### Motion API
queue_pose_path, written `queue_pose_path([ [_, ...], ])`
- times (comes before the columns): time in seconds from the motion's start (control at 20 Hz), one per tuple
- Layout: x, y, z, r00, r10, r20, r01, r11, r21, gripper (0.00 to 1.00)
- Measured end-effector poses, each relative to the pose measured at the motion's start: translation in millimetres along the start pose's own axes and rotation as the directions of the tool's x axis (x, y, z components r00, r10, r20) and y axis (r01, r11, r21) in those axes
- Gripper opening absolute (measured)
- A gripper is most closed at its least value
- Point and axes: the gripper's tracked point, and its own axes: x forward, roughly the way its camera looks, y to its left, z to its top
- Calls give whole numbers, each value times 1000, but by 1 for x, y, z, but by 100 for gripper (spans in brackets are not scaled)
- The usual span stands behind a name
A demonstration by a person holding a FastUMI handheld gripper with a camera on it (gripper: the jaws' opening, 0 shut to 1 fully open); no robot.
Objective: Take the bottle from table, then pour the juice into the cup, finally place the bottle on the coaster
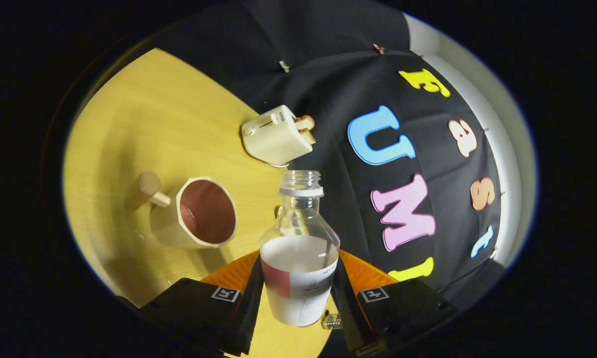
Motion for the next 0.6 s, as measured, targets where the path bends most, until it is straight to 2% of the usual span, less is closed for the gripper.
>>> queue_pose_path([
  [0.15,-1,-11,-1,1000,1,12,-4,972,233,72],
  [0.4,-1,-26,-5,1000,15,10,-18,845,534,72],
  [0.6,-5,-42,-8,1000,-3,30,-18,753,658,72],
])
